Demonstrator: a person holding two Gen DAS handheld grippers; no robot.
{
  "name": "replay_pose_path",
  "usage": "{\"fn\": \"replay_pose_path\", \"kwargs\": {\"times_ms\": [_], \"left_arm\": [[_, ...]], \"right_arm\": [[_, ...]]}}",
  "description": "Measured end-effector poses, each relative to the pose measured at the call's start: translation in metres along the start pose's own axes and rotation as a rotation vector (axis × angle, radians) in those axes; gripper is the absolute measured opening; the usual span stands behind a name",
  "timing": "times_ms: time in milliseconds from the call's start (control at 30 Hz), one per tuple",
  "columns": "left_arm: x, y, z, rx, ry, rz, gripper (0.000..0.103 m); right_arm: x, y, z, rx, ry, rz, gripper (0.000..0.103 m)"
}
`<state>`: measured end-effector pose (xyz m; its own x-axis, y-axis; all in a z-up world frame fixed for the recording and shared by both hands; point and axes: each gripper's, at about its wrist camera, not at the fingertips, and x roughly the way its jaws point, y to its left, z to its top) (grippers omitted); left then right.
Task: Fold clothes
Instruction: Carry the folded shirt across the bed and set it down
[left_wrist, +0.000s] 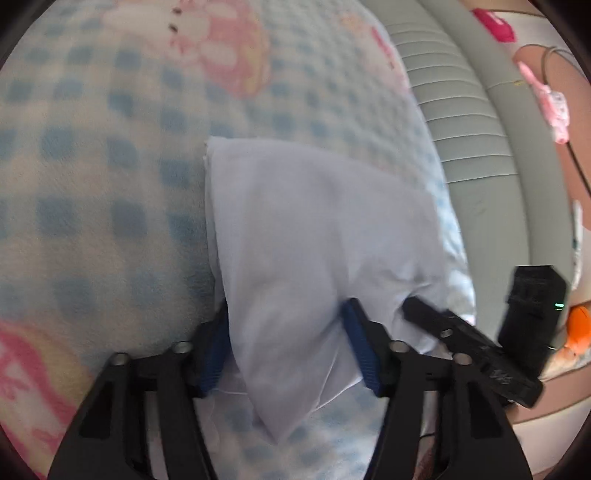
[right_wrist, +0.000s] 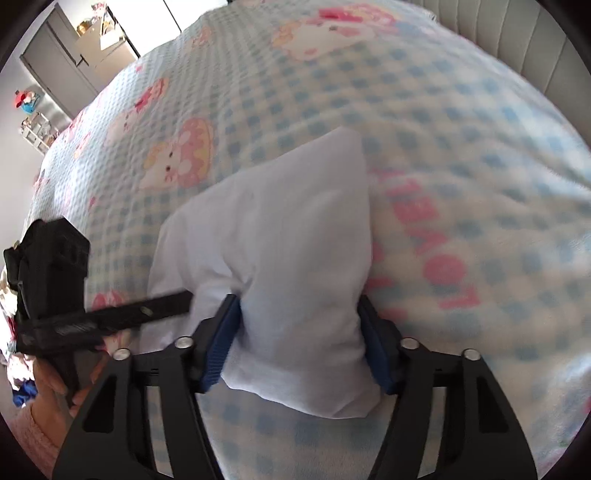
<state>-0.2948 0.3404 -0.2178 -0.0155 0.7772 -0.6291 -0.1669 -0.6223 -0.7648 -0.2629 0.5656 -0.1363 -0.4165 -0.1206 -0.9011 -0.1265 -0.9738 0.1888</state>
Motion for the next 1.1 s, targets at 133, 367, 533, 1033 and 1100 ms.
{"fn": "replay_pose_path", "kwargs": {"times_ms": [133,367,533,1033,1100], "left_arm": [[-0.012,-0.033,-0.021,0.07,-0.003,-0.068,0.033],[-0.072,-0.058,-0.02,0.167,-0.222,0.262,0.038],[-0.088,-0.055,-0.042,0.185,-0.279,0.071,0.042],[-0.115,-0.069,-0.058,0.294,-0.187,0.179,0.047],[-0.134,-0.074,-0.058,0.326,-0.221,0.217,0.05]], "right_arm": [[-0.032,-0.005,0.009,0.002,-0.131,-0.035,0.048],[-0.059,-0.019,0.008,0.055,-0.216,-0.09,0.061],[-0.018,-0.021,-0.022,0.083,-0.123,-0.073,0.061],[-0.1,0.065,-0.046,-0.05,-0.232,-0.178,0.061],[-0.104,0.094,-0.05,-0.089,-0.24,-0.173,0.061]]}}
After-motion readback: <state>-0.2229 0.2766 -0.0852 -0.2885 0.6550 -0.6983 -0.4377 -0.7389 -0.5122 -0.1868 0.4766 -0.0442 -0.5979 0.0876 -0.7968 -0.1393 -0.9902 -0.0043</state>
